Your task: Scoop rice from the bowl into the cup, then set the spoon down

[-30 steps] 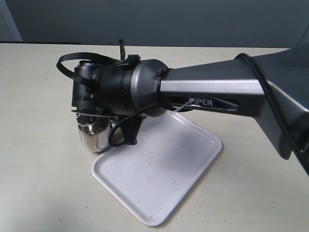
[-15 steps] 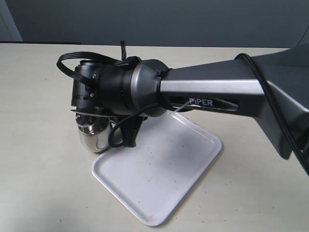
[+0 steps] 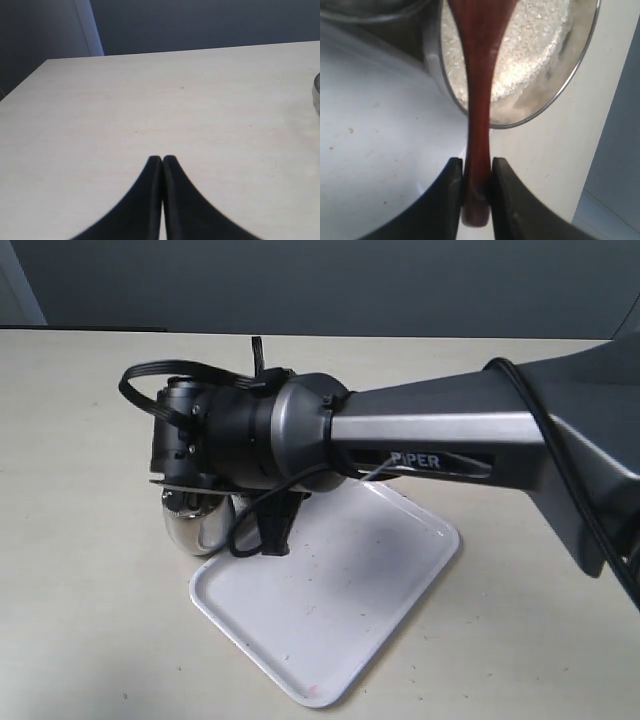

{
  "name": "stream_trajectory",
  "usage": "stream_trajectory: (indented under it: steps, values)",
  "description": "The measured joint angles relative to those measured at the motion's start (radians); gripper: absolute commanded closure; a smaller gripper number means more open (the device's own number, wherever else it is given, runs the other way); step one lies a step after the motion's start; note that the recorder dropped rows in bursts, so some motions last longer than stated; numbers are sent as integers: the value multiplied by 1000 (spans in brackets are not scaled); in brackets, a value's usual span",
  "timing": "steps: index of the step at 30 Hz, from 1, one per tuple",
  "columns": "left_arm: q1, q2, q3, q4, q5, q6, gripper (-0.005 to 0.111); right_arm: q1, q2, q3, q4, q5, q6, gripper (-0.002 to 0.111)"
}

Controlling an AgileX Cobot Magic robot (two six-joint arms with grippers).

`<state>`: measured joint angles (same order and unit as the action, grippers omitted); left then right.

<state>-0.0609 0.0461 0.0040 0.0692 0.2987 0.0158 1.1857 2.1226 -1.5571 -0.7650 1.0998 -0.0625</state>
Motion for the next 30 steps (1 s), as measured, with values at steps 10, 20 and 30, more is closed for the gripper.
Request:
stream_trajectory:
  steps: [10,20,30]
  values:
    - [0,0,0,0,0,0,106,21,0,75,-92,-4,62,109]
    - [0,0,0,0,0,0,106,43,0,83,-216,-4,143,109]
    - [0,0,0,0,0,0,106,75,-4,162,-329,-33,255,109]
